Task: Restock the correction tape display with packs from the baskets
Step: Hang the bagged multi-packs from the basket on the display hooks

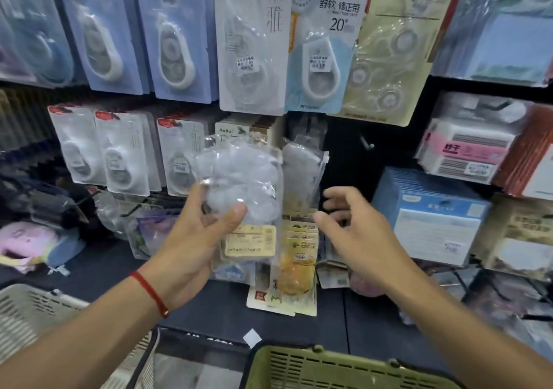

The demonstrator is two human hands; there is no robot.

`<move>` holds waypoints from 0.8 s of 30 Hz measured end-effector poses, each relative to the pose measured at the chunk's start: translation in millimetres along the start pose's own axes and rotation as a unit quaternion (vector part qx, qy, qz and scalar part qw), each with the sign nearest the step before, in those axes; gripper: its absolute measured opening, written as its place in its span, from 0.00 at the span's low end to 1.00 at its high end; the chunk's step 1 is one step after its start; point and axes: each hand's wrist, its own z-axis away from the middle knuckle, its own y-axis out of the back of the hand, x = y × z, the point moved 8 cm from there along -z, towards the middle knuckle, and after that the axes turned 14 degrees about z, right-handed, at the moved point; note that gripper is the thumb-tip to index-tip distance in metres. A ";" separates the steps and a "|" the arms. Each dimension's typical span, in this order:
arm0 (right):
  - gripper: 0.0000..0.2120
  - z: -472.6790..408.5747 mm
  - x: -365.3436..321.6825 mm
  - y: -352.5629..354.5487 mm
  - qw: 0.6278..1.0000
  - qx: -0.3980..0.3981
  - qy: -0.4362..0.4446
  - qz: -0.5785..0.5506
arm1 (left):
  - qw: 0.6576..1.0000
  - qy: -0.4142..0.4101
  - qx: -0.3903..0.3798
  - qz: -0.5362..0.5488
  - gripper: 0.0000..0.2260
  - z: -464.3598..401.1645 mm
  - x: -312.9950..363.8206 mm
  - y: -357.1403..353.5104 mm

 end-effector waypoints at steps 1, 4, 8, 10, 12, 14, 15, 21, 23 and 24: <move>0.19 5.2 -4.6 -5.1 0.999 -0.028 0.011 -0.027 | 1.000 0.015 -0.015 -0.002 0.25 1.2 -7.0 -5.6; 0.19 17.2 -12.7 -18.7 0.993 -0.087 0.019 -0.075 | 0.997 0.058 -0.053 -0.002 0.25 5.3 -28.5 -23.7; 0.10 15.0 -8.1 -13.7 0.983 -0.067 -0.014 -0.168 | 0.998 0.057 -0.037 0.002 0.22 -0.2 -33.1 -30.5; 0.08 10.0 -6.9 -7.3 0.972 -0.066 -0.020 -0.224 | 0.999 0.041 -0.008 0.001 0.24 -5.9 -28.4 -25.8; 0.06 2.4 -8.5 3.8 0.972 -0.049 0.003 -0.232 | 1.000 0.002 0.022 -0.014 0.25 -9.2 -17.2 -20.0; 0.06 -5.1 -10.5 11.0 0.976 -0.033 0.023 -0.212 | 0.995 -0.058 0.039 -0.070 0.23 -10.3 -3.2 -15.2; 0.06 -8.3 -10.5 12.3 0.977 -0.028 0.024 -0.208 | 0.991 -0.082 0.046 -0.095 0.22 -9.6 2.8 -13.5; 0.07 -14.6 -14.1 10.8 0.977 -0.007 0.007 -0.213 | 0.985 -0.120 0.072 -0.105 0.27 -3.5 16.2 -1.5; 0.07 -13.3 -12.7 12.1 0.977 0.003 0.001 -0.212 | 0.984 -0.122 0.079 -0.102 0.26 -1.6 19.3 2.1; 0.07 -13.2 -10.9 12.4 0.978 0.005 -0.003 -0.207 | 0.984 -0.123 0.079 -0.104 0.25 -1.0 20.5 3.5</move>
